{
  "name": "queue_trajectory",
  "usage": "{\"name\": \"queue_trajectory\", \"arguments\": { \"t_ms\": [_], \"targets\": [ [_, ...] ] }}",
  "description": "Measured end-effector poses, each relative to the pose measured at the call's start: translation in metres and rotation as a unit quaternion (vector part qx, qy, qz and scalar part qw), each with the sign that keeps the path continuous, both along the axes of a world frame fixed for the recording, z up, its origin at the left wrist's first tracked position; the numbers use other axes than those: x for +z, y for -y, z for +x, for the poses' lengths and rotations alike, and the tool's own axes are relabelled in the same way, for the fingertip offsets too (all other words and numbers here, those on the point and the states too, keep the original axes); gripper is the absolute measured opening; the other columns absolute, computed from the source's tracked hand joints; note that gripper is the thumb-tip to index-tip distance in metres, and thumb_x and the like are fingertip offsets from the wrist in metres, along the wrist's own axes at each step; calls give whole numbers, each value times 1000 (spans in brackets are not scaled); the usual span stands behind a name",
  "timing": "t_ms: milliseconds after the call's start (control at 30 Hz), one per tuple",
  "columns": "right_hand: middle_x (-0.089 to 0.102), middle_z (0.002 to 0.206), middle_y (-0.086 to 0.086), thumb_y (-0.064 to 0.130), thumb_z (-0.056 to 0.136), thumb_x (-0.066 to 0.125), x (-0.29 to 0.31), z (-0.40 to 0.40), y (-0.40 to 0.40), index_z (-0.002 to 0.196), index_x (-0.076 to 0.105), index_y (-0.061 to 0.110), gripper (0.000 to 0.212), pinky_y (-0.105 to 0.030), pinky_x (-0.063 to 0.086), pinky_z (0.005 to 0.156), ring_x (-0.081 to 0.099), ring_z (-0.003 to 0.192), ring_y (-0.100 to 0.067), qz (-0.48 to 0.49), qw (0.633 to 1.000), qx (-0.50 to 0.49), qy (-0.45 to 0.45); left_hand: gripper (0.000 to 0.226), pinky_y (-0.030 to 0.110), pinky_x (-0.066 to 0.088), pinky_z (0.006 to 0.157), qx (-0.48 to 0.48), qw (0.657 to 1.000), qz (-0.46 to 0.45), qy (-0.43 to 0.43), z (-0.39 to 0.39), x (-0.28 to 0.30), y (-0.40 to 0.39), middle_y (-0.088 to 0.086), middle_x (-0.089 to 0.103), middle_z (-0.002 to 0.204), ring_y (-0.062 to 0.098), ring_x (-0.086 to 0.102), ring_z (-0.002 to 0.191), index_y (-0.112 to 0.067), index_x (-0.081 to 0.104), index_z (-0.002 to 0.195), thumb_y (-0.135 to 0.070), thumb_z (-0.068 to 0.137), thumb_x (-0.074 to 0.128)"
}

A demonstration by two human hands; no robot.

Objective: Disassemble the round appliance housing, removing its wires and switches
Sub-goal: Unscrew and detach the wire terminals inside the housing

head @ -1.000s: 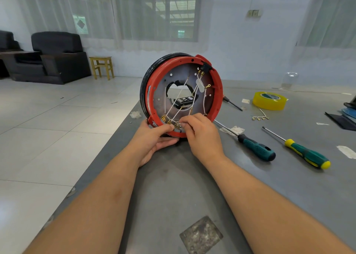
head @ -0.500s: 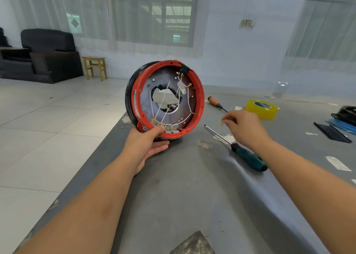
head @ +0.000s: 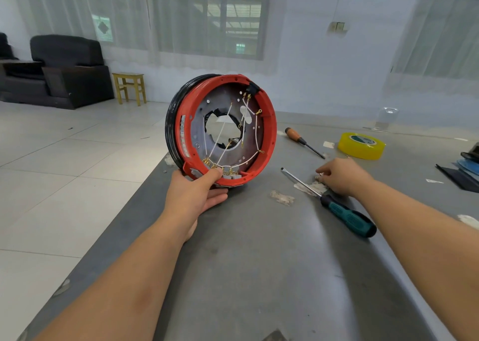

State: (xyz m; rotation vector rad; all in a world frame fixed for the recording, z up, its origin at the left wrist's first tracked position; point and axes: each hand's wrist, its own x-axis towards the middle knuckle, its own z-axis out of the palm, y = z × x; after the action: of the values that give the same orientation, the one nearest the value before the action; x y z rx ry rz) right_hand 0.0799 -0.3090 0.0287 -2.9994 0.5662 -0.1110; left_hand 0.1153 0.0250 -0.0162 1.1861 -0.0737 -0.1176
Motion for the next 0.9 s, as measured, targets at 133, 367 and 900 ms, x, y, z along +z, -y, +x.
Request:
{"name": "queue_trajectory", "arguments": {
  "t_ms": [133,367,900],
  "targets": [
    [64,138,-6,24,103,52,2,-9,1,140,61,23,38,-38,47,106,58,124,-28,0,1000,13,10,34,39,67,72,-5,1000,-9,2,-2,2,-1,14,81,102,35,80,86,-10,64,122,-14,91,80],
    [59,144,-1,23,107,38,-8,-12,-5,142,59,26,40,-35,42,106,54,129,-27,-21,997,58,-43,44,40,67,75,-7,1000,-14,-2,-5,5,-2,16,79,109,36,80,89,-8,60,132,-15,93,79],
    [60,128,-13,24,108,36,-9,25,9,122,70,10,39,-32,40,100,48,123,-27,-20,999,31,-35,39,43,66,77,-13,1000,-8,7,-2,1,-2,12,81,105,36,80,89,-13,61,125,-16,92,80]
  ]
}}
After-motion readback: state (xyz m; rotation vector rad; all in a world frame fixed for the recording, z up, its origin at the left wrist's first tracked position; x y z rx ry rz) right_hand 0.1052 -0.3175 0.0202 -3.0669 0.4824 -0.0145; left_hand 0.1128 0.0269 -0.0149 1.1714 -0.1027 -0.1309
